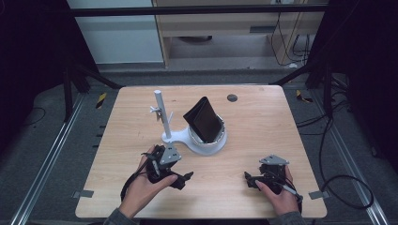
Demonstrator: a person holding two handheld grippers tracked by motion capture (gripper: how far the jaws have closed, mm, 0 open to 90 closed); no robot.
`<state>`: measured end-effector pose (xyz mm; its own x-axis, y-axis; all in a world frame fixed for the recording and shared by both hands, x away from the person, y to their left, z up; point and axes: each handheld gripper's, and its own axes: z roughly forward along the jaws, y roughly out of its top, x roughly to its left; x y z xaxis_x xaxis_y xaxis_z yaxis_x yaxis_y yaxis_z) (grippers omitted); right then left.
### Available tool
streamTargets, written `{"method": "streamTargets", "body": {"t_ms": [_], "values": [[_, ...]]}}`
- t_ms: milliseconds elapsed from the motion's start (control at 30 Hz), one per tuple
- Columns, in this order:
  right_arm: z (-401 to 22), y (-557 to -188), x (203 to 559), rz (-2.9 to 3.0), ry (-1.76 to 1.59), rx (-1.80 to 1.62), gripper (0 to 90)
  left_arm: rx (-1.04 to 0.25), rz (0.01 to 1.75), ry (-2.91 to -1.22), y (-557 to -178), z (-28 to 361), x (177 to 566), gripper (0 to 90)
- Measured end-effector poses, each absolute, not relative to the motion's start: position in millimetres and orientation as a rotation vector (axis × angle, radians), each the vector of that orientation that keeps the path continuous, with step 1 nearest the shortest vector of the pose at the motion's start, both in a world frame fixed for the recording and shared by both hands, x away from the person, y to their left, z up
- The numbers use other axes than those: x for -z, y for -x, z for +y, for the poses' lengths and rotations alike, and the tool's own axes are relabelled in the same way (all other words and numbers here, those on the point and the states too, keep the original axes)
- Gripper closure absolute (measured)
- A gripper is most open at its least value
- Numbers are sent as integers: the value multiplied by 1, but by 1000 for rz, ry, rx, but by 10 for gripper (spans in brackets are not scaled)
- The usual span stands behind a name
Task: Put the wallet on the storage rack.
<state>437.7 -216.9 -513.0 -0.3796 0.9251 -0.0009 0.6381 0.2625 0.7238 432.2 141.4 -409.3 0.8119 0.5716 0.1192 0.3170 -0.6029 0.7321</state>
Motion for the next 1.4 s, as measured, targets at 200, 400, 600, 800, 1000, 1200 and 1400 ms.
{"method": "streamTargets", "body": {"t_ms": [200,400,600,800,1000,1200,1400], "values": [[-217,-438,513,2112,-1416,-904,7,-430,674,-2284,-433,147,426,36],[-217,-438,513,2112,-1416,-904,7,-418,716,-2302,-433,157,441,39],[-217,-438,513,2112,-1416,-904,7,-422,755,-2312,-434,167,453,41],[-217,-438,513,2112,-1416,-904,7,-438,816,-2311,-437,184,466,46],[-217,-438,513,2112,-1416,-904,7,-472,893,-2273,-442,204,476,47],[-217,-438,513,2112,-1414,-904,7,-487,989,-2211,-445,227,489,47],[-217,-438,513,2112,-1416,-904,7,-498,1040,-2202,-450,238,497,46]]}}
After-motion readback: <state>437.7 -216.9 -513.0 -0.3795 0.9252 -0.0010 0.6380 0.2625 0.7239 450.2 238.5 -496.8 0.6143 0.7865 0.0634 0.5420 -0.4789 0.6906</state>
